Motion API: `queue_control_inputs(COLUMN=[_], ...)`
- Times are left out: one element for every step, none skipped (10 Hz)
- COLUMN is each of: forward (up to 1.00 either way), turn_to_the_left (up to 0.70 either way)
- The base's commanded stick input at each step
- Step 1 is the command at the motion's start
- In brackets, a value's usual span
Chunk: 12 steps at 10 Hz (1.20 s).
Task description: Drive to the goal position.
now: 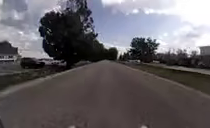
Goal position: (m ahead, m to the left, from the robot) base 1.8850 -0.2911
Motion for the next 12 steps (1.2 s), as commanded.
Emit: queue_control_inputs(forward=[0.7, 0.7, 0.7, 0.7, 0.7, 0.7, 0.7, 0.7, 0.7, 0.7, 0.7, 0.7], turn_to_the_left=[0.0, 0.0, 0.0, 0.0, 0.0, 0.0, 0.0, 0.0, 0.0, 0.0, 0.0, 0.0])
